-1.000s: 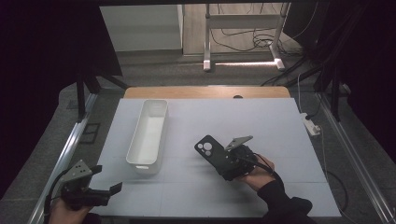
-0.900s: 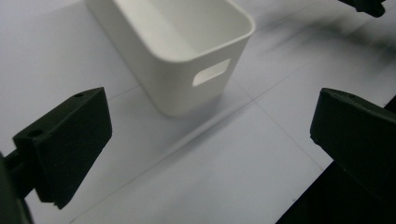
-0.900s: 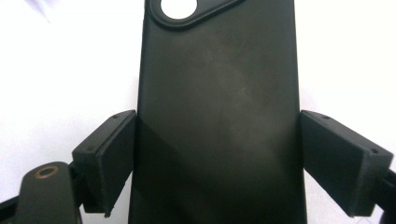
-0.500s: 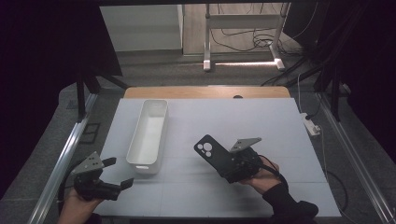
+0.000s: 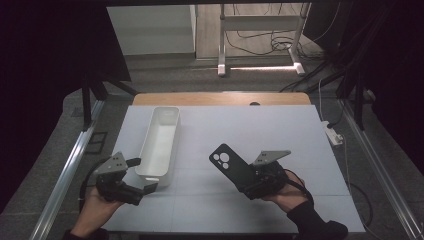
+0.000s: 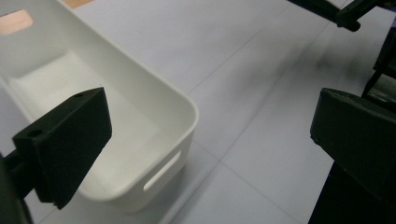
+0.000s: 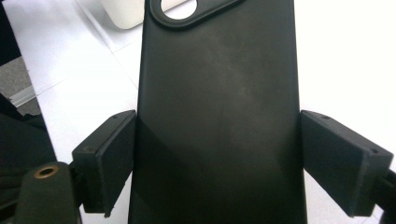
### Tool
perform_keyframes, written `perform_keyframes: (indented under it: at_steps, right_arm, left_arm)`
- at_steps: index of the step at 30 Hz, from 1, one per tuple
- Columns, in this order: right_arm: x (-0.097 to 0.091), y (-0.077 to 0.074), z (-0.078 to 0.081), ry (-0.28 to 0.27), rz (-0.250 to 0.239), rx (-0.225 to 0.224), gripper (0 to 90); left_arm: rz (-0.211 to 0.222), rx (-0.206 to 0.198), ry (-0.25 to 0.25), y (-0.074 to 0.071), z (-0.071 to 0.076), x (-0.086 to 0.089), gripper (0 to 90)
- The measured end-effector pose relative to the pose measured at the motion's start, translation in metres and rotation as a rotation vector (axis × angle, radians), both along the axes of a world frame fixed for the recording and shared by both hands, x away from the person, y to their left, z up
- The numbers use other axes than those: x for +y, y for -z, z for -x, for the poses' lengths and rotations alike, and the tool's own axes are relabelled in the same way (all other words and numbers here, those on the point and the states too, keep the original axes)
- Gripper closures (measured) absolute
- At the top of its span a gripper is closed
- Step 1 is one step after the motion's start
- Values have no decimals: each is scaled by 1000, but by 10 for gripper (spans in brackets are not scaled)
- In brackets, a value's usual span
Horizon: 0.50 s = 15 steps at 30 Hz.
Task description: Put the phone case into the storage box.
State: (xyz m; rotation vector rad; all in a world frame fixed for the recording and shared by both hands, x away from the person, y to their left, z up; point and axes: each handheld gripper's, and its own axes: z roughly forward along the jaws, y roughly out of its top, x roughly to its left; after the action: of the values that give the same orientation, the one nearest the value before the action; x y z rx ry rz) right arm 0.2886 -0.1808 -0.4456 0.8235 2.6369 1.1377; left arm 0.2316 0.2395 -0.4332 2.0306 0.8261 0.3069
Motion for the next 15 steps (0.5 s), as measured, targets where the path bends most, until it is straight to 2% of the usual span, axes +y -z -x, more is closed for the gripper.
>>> perform_keyframes:
  at_steps: [6, 15]
  right_arm:
    - [-5, -2, 4, -9, -21, 3, 146]
    - [-11, -5, 9, -32, -43, -7, 146]
  left_arm:
    - [23, -11, 46, -6, -12, -13, 0]
    - [30, -27, 120, -11, -30, -35, 0]
